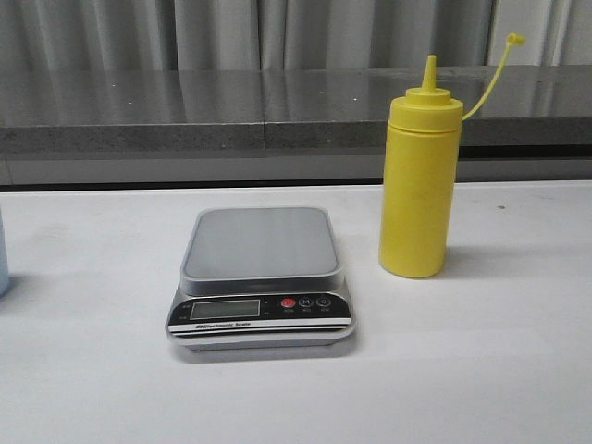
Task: Pour seasoning into cup on scale with both arms
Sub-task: 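Lower the left gripper over the light blue cup and grasp it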
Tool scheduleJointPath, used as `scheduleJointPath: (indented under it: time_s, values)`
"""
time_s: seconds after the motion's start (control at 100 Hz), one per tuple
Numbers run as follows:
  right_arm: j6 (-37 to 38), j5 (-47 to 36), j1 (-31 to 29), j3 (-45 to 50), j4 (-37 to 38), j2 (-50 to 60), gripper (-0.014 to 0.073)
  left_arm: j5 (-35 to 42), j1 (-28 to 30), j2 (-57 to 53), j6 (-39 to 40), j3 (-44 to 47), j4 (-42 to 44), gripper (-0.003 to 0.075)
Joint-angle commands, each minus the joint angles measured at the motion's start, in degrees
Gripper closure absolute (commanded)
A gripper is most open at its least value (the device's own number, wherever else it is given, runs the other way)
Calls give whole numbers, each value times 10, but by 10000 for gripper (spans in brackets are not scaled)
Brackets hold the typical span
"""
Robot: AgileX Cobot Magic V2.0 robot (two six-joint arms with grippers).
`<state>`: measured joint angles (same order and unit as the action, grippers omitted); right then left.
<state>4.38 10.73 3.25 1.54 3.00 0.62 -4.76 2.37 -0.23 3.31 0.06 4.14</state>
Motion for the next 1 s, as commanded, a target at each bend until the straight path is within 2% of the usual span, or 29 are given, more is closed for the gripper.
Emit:
scheduleJointPath:
  time_s: [0.0,0.39,0.5,0.72,0.99]
  values:
    - [-1,-46,-4,-12,4,11,661,48,2,-16,5,23,-3,740]
    - [-1,-46,-4,-12,4,11,661,48,2,-9,5,6,-3,740]
    - [-1,-46,-4,-12,4,11,661,-5,2,21,5,-36,-5,740]
    - [-1,-46,-4,-12,4,11,661,-33,2,167,6,-156,-19,740]
    - [-1,-46,-4,-12,4,11,661,-171,2,387,6,-354,-19,740]
